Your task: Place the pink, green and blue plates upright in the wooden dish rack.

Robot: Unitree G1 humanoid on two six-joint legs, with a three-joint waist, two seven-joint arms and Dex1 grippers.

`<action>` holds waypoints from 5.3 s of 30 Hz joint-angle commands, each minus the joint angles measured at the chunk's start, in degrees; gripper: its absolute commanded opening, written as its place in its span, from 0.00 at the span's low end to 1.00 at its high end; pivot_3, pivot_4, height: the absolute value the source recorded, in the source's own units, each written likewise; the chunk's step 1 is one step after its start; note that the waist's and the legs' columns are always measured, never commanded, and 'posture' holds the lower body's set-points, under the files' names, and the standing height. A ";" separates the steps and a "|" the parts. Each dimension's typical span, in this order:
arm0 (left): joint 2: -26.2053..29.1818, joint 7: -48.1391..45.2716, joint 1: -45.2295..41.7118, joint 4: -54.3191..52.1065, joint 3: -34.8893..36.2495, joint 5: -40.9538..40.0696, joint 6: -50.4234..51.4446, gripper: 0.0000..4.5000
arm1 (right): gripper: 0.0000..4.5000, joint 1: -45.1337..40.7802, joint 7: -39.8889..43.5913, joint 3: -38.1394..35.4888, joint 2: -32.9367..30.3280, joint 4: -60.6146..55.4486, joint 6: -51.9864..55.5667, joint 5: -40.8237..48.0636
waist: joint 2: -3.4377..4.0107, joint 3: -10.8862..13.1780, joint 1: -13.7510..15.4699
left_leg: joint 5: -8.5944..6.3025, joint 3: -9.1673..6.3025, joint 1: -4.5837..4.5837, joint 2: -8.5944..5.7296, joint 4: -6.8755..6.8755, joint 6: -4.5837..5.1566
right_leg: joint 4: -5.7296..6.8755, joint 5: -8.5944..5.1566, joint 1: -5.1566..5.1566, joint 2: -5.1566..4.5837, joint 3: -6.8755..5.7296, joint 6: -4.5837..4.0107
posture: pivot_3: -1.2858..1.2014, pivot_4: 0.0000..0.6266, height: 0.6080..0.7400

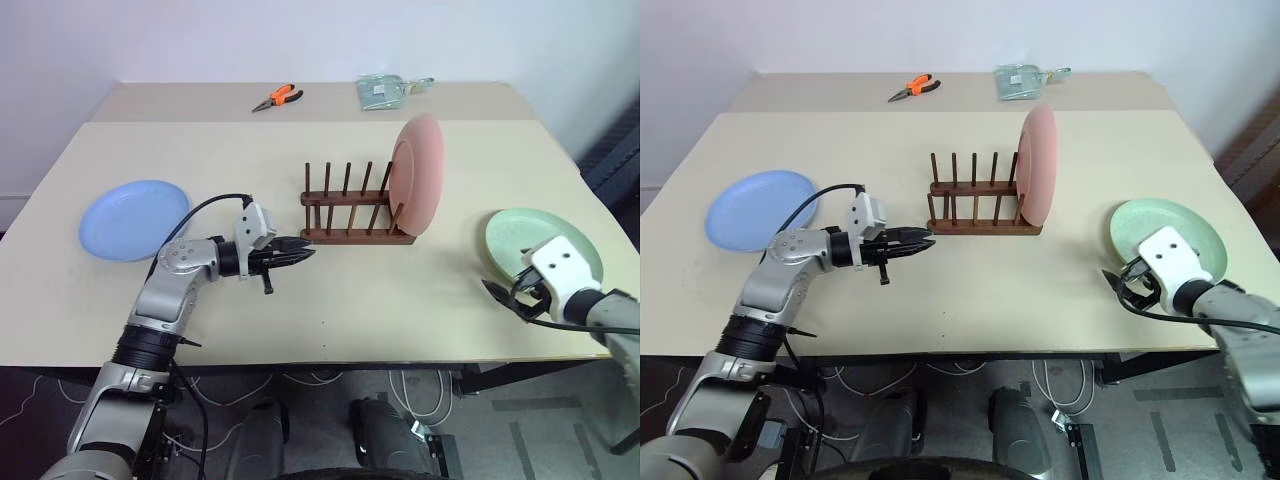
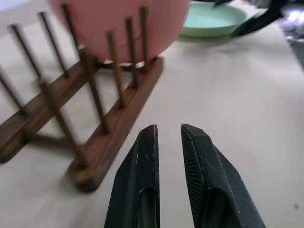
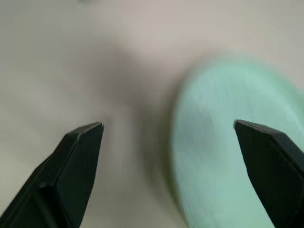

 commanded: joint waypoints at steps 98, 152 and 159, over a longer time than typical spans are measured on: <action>7.56 62.74 -5.05 21.50 49.81 -14.02 29.95 0.01 | 1.00 -39.18 7.38 23.71 24.41 -13.47 -4.08 8.05 | -0.67 0.31 0.10 | -0.06 -0.16 -0.14 0.05 -0.09 0.07 | 0.10 0.10 -0.17 -0.03 -0.25 0.24 | 0.52 0.24 0.94; 4.99 39.02 -1.06 3.07 20.08 2.07 -7.41 0.69 | 0.00 -44.60 -8.85 14.86 56.82 -14.56 1.76 21.21 | -0.98 0.37 0.27 | 0.34 -0.26 0.08 -0.02 -0.89 -0.65 | 0.05 0.06 -0.09 -0.27 -0.45 0.01 | 0.52 0.24 0.94; 2.82 32.40 6.56 1.34 16.31 1.29 -8.27 0.69 | 0.00 -40.49 -19.67 11.50 60.71 -15.84 10.66 31.67 | -0.94 0.39 -0.42 | 0.40 -0.06 0.07 0.00 -0.98 -0.72 | 0.08 0.07 -0.27 -0.45 -0.45 -0.08 | 0.52 0.24 0.94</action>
